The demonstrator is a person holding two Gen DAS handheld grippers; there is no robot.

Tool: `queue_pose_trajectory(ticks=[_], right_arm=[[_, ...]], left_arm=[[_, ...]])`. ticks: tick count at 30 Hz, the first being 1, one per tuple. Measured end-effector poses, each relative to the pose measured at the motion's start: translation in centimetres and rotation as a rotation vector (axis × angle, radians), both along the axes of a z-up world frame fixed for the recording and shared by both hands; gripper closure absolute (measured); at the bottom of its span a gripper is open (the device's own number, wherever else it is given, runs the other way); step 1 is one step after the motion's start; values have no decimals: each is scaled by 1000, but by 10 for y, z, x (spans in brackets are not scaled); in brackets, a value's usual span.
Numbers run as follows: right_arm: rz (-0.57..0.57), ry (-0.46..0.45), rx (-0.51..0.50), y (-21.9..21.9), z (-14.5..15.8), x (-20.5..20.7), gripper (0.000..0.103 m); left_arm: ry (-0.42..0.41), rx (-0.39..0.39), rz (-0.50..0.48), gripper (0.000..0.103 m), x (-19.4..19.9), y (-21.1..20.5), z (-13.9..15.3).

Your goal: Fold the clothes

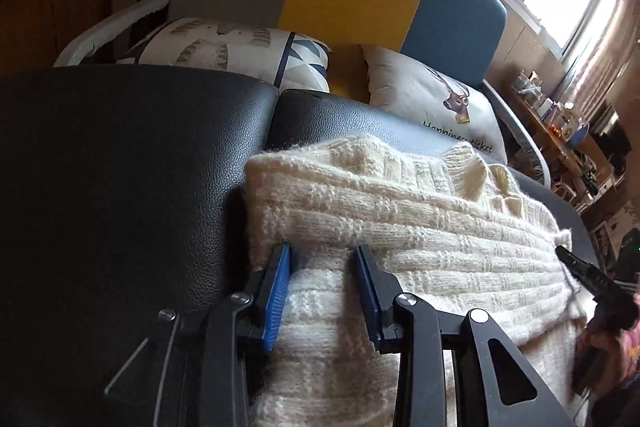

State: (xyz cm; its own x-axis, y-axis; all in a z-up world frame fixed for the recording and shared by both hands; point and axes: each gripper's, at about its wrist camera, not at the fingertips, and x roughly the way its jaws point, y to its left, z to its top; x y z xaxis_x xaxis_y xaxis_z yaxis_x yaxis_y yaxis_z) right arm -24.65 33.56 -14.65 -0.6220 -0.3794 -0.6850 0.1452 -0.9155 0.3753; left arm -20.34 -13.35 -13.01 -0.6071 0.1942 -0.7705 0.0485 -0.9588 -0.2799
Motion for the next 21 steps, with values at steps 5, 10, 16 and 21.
queue_pose_trajectory(ticks=[5,10,16,21], right_arm=[[-7,-52,-15,4,13,3,76],[26,-39,36,5,33,43,74],[27,-124,94,11,12,64,73],[-17,-105,-22,27,35,106,74]], left_arm=[[54,-15,12,69,18,10,24],[90,-63,-84,58,64,31,27],[3,-144,-91,56,59,35,-1],[5,-11,-62,57,93,22,25]])
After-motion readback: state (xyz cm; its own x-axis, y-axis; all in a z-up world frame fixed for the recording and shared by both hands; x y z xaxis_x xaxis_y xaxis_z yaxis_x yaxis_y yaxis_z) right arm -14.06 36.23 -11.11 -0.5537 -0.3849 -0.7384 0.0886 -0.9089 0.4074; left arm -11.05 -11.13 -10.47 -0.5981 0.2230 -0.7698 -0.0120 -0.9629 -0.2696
